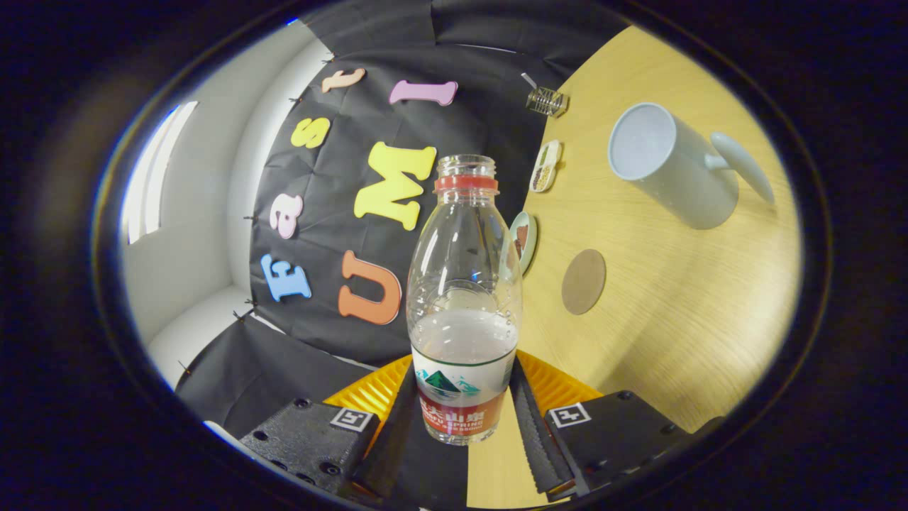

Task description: Take the bottle from table, then pour the juice into the cup, finally place the bottle on the coaster

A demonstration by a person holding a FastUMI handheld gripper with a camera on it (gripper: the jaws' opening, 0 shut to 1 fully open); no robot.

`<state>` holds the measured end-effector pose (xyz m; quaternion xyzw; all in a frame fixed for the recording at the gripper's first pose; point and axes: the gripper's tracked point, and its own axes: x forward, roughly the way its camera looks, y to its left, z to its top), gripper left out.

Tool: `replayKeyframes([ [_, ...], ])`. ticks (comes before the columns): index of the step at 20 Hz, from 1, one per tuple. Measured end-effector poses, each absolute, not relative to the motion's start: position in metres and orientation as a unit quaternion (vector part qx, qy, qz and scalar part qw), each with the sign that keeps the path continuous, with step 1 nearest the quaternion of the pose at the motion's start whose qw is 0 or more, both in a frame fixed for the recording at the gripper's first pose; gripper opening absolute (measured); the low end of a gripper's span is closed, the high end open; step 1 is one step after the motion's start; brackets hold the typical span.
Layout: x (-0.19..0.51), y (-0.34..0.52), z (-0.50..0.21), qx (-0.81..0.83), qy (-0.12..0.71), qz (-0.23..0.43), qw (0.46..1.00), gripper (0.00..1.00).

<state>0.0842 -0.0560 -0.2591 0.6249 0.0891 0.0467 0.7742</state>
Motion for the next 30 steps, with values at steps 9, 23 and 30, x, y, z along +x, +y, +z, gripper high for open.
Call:
replayKeyframes([
  [9, 0.087, -0.062, -0.255, 0.706, 0.065, 0.03, 0.705, 0.75],
  [23, 0.105, -0.074, -0.246, 0.765, 0.052, 0.006, 0.641, 0.75],
  [30, 0.107, -0.08, -0.243, 0.776, 0.05, 0.005, 0.629, 0.75],
])
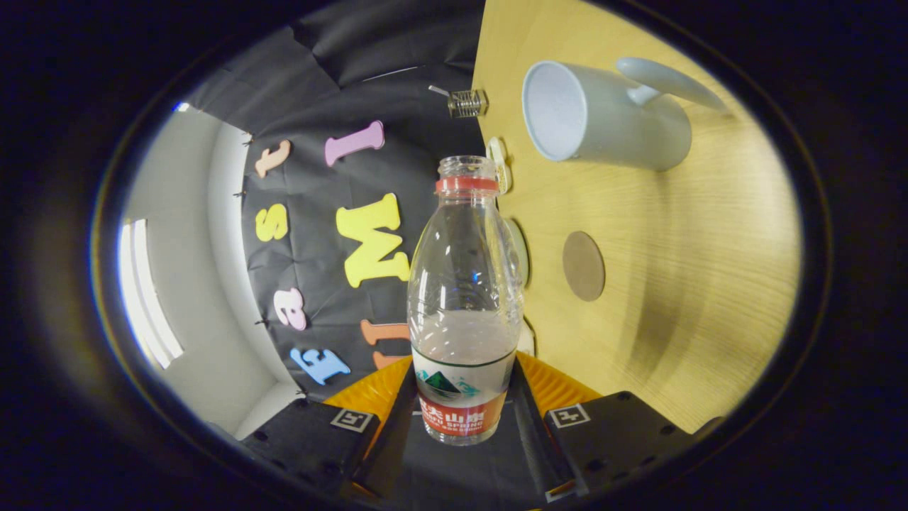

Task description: Take the bottle from table, then pour the juice into the cup, finally place the bottle on the coaster

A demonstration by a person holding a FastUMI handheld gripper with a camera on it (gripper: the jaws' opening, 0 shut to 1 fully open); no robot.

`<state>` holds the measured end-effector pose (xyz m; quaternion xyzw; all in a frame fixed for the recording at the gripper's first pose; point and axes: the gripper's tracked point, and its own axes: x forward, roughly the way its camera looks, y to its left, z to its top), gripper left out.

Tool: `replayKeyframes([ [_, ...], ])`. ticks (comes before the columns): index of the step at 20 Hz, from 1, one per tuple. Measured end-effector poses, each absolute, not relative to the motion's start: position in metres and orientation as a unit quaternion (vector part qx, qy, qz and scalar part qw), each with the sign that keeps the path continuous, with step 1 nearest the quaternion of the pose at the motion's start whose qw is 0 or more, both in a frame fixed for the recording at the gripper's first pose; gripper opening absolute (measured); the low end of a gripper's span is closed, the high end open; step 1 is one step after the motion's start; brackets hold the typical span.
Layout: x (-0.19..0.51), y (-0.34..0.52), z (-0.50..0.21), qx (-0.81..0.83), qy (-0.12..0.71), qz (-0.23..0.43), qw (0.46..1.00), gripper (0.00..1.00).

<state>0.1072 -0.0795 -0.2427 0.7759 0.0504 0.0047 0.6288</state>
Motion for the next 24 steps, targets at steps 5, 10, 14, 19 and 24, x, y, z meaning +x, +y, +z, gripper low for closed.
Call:
replayKeyframes([
  [5, 0.109, -0.082, -0.24, 0.782, 0.048, 0.003, 0.621, 0.75],
  [10, 0.11, -0.085, -0.235, 0.791, 0.041, 0.004, 0.611, 0.75],
  [14, 0.11, -0.087, -0.232, 0.796, 0.035, 0.004, 0.604, 0.75],
  [19, 0.113, -0.085, -0.226, 0.809, 0.031, 0.006, 0.586, 0.75],
  [24, 0.113, -0.085, -0.22, 0.819, 0.029, 0.01, 0.573, 0.75],
])
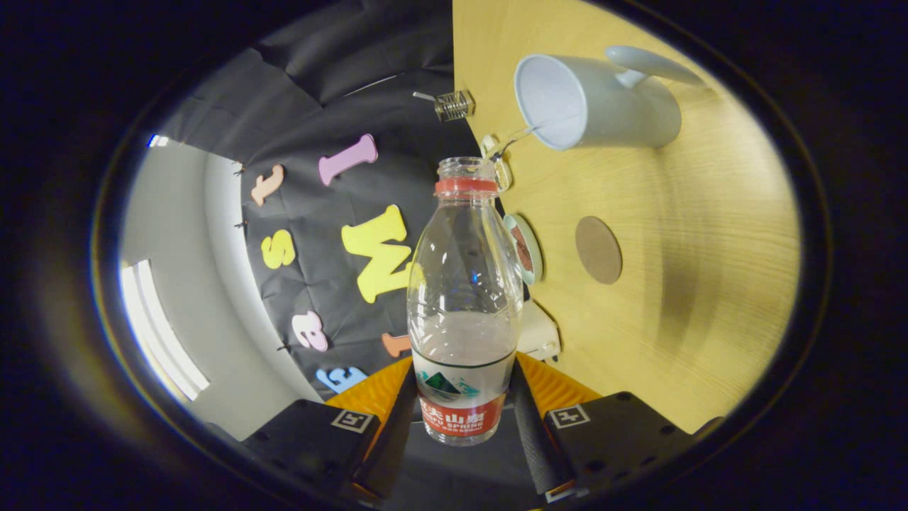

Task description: Take the bottle from table, then pour the juice into the cup, finally place the bottle on the coaster

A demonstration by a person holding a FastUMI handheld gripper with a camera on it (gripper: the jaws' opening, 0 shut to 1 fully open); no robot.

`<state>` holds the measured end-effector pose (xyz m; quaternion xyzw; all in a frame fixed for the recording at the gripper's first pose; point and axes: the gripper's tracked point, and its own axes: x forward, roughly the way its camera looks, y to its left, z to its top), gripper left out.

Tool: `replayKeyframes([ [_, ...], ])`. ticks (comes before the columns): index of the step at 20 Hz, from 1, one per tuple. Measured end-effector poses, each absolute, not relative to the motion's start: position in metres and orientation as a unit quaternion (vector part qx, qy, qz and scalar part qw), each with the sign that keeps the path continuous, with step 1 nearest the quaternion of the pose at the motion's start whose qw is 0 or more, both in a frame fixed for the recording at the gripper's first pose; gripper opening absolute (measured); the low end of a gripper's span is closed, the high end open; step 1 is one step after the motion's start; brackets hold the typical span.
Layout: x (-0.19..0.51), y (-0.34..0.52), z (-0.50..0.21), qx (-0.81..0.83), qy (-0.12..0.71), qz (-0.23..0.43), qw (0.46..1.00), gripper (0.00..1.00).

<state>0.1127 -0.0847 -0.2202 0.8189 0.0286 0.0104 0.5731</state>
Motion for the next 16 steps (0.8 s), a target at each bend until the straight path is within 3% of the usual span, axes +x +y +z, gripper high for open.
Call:
replayKeyframes([
  [16, 0.116, -0.091, -0.203, 0.846, 0.011, 0.018, 0.532, 0.75],
])
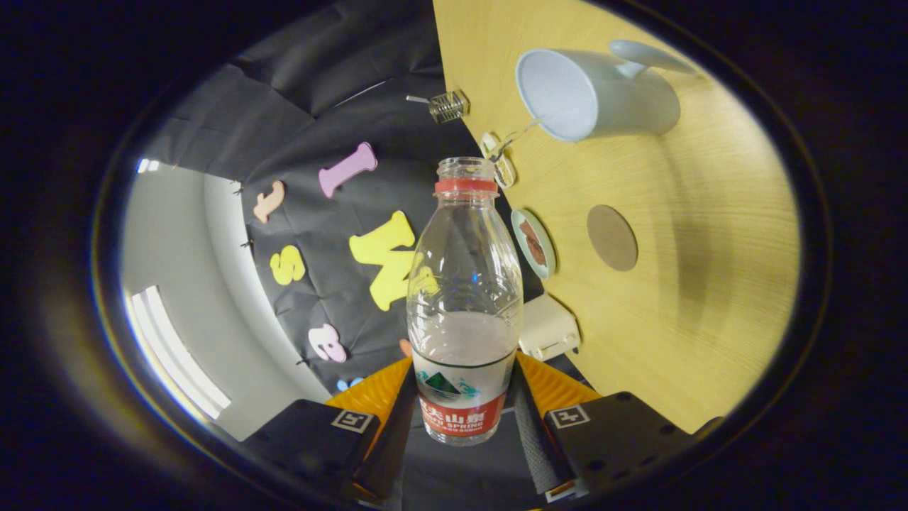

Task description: Take the bottle from table, then pour the juice into the cup, finally place the bottle on the coaster

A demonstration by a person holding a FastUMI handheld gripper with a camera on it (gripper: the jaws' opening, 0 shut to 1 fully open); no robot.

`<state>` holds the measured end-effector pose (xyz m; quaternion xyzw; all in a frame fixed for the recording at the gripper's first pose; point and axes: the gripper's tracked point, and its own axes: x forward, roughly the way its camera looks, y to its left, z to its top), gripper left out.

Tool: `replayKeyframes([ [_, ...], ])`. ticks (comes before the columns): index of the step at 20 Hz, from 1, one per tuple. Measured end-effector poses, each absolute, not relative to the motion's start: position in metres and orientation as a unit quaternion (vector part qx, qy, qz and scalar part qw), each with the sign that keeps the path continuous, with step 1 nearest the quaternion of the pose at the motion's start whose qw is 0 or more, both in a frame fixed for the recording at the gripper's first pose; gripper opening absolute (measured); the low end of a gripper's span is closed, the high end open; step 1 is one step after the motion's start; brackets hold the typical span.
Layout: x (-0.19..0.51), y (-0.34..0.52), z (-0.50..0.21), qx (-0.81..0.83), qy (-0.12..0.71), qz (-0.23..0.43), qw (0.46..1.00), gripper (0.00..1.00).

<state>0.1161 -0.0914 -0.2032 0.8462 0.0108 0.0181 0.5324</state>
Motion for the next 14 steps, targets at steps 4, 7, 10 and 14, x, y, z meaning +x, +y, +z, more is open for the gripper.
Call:
replayKeyframes([
  [4, 0.115, -0.095, -0.199, 0.854, 0.003, 0.02, 0.519, 0.74],
  [7, 0.119, -0.101, -0.191, 0.867, -0.002, 0.018, 0.499, 0.75],
  [10, 0.122, -0.104, -0.188, 0.873, -0.006, 0.016, 0.488, 0.75],
  [14, 0.122, -0.109, -0.182, 0.88, -0.014, 0.017, 0.475, 0.75],
])
